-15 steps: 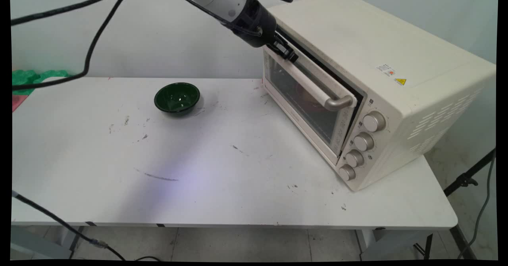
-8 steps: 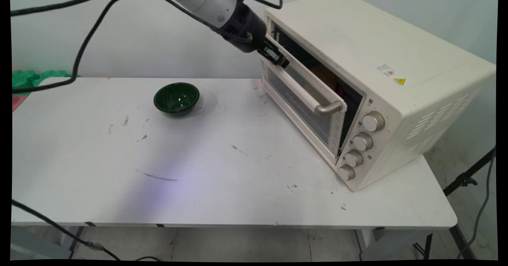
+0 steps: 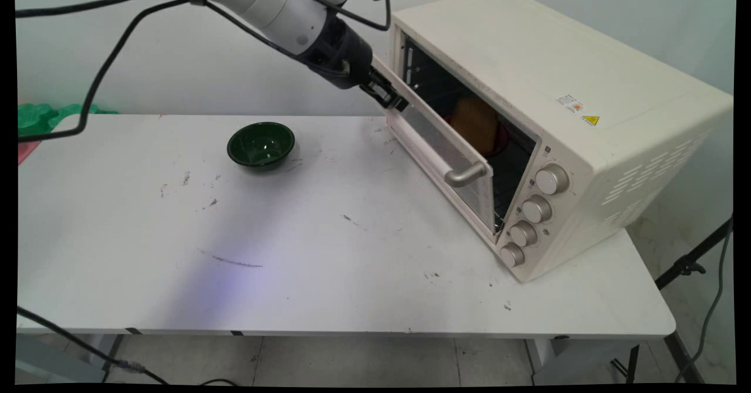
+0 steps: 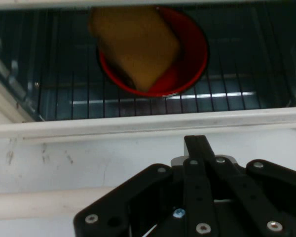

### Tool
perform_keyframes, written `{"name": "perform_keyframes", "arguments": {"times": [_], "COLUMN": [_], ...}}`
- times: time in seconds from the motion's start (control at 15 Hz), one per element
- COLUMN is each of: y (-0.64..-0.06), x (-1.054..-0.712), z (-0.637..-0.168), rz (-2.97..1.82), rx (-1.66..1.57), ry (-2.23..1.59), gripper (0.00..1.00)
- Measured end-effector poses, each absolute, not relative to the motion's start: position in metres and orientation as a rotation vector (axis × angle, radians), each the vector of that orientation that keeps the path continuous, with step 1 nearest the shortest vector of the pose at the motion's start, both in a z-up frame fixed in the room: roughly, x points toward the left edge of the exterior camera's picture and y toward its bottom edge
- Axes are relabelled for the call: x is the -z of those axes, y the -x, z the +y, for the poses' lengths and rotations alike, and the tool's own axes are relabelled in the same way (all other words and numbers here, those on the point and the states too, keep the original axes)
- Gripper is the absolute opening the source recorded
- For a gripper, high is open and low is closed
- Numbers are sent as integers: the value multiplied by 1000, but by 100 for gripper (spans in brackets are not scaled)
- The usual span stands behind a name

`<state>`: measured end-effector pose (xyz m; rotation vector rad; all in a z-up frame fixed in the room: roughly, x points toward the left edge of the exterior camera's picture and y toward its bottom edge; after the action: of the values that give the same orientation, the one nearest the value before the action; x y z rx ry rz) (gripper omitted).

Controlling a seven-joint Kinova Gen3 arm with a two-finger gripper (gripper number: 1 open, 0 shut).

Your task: Open the oven

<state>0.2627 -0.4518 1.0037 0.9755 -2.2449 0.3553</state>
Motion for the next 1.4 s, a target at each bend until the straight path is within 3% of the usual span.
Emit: {"name": "perform_keyframes", "arguments": {"times": [1.4], "y": [-323], "x": [-944], "z": [-423], "rz": [-2303], "rx": [-335], "ry": [-922], "gripper": [0]}}
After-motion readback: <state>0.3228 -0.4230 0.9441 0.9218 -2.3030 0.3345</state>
